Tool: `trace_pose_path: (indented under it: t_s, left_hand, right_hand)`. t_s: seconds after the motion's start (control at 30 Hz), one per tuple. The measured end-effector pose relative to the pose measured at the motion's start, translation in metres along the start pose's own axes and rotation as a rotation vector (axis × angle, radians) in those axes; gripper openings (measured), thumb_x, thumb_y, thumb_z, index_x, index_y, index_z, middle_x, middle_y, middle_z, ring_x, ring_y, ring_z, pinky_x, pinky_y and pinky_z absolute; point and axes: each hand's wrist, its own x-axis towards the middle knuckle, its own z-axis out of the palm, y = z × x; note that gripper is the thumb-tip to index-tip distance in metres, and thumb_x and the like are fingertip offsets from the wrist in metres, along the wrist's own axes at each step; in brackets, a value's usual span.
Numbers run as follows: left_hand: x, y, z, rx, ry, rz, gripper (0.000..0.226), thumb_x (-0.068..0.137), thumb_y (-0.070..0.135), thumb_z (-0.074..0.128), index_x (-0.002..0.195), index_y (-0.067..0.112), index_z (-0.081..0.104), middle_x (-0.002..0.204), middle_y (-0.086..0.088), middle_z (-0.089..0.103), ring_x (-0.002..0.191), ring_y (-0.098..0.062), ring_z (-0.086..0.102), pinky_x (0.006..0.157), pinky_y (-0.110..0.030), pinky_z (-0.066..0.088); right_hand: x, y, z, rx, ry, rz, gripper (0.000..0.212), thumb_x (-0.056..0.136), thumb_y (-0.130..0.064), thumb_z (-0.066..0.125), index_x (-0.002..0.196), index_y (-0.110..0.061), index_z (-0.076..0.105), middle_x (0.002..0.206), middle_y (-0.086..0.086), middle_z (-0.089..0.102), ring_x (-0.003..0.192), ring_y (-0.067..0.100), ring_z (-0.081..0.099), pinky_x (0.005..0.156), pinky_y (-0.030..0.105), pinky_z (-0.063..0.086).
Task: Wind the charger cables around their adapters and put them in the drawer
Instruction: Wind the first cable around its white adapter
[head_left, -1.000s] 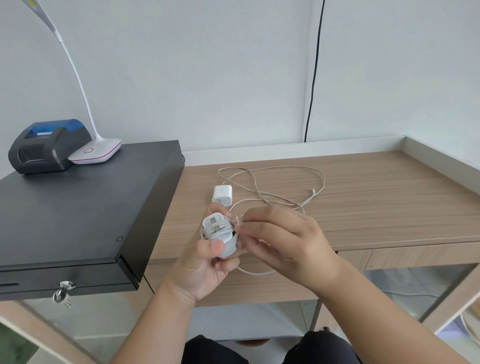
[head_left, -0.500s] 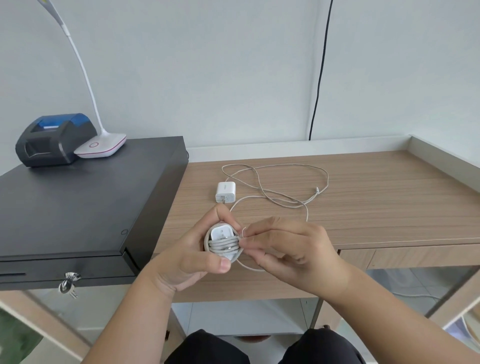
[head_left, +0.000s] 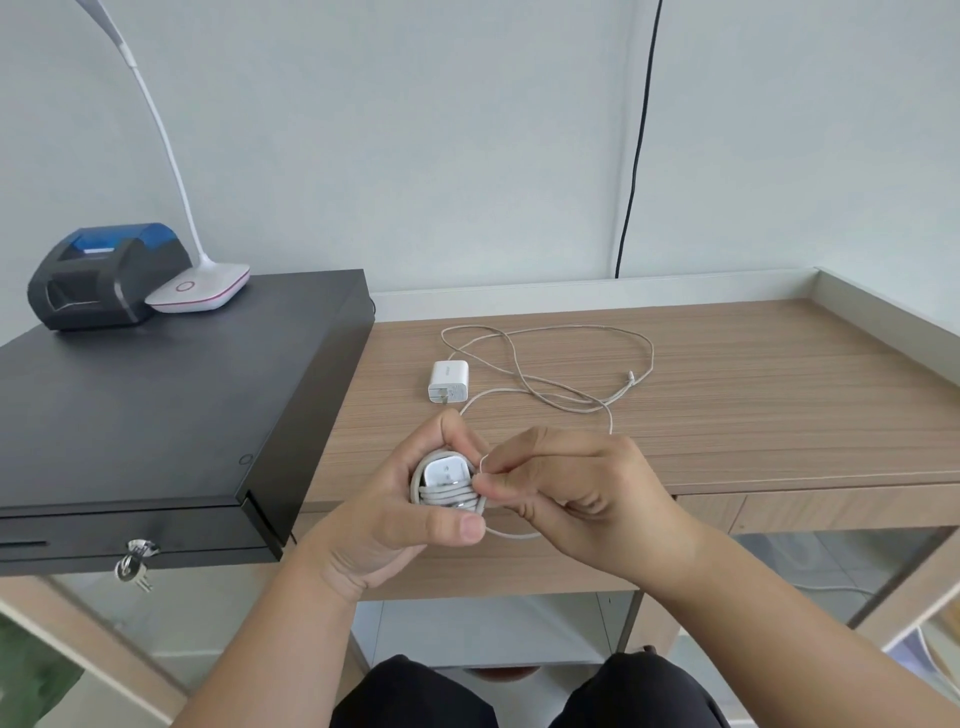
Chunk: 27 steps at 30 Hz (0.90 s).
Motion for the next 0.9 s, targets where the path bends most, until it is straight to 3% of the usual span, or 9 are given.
trace_pose_path:
  t_s: [0.1,0.23,0.33,0.4,0.67,0.9]
  left_hand:
    - [-0.001,-0.002,0.002,0.067,0.078,0.052,0.047,0.059,0.024,0.091,0.089,0.018,0.055,0.094,-0.014,0.043,0.082,-0.029,0.037,0.068,-0.034,0.036]
    - [-0.003,-0.006,0.006,0.135,0.172,0.143,0.041,0.060,0.007,0.082,0.088,0.020,0.055,0.086,-0.001,0.052,0.073,-0.014,0.048,0.062,-0.024,0.043]
    - [-0.002,-0.010,0.010,0.163,0.197,0.156,0.041,0.062,0.005,0.079,0.089,0.020,0.054,0.087,-0.002,0.049,0.072,-0.012,0.049,0.061,-0.024,0.045]
    - [-0.002,-0.010,0.010,0.157,0.195,0.158,0.041,0.062,0.005,0.080,0.090,0.020,0.054,0.088,-0.003,0.049,0.073,-0.013,0.049,0.062,-0.025,0.045]
    - [0.002,-0.006,0.013,0.151,0.145,0.156,0.041,0.061,0.004,0.079,0.087,0.024,0.055,0.087,0.008,0.052,0.071,-0.009,0.048,0.061,-0.022,0.044]
    - [0.001,-0.006,0.012,0.220,0.127,0.117,0.045,0.060,0.005,0.081,0.090,0.010,0.047,0.088,0.008,0.051,0.071,-0.006,0.047,0.060,-0.020,0.043]
  right_hand:
    - [-0.003,-0.001,0.004,0.064,0.026,0.080,0.013,0.084,0.001,0.069,0.095,-0.001,0.076,0.097,0.006,0.072,0.086,0.013,0.070,0.075,0.024,0.054]
    - [-0.013,-0.006,0.010,0.336,0.123,0.410,0.014,0.083,-0.005,0.071,0.096,-0.006,0.076,0.098,0.003,0.074,0.095,0.017,0.070,0.084,0.033,0.056]
    - [-0.013,-0.012,0.017,0.601,0.283,0.664,0.011,0.072,-0.010,0.077,0.083,-0.012,0.077,0.086,0.008,0.076,0.085,0.022,0.072,0.081,0.034,0.058]
    - [-0.012,-0.013,0.020,0.719,0.356,0.772,0.013,0.064,-0.012,0.078,0.077,-0.014,0.077,0.079,0.007,0.076,0.077,0.018,0.071,0.076,0.028,0.058]
    - [-0.007,-0.015,0.015,0.725,0.283,0.791,0.013,0.069,-0.015,0.073,0.076,-0.004,0.073,0.071,0.005,0.073,0.070,0.015,0.068,0.073,0.028,0.057]
    - [-0.014,-0.014,0.021,0.700,0.318,0.831,0.011,0.070,-0.020,0.075,0.074,-0.010,0.075,0.074,0.012,0.072,0.071,0.019,0.067,0.075,0.036,0.057]
